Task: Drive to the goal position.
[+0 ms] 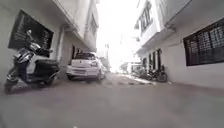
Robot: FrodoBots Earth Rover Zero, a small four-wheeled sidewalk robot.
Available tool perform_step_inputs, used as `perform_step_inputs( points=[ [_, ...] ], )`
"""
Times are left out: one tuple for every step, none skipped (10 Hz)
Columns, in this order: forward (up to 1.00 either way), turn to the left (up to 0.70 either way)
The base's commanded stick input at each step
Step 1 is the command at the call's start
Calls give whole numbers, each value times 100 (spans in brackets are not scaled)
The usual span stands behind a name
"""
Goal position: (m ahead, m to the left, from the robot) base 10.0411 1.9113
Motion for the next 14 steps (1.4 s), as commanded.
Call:
perform_step_inputs(
  points=[
    [100,-40],
    [100,-40],
    [100,-40],
    [100,-16],
    [100,0],
    [100,0],
    [100,0],
    [100,0],
    [100,0],
    [100,0],
    [100,0],
    [100,0],
    [100,-40],
    [100,-40]
  ],
)
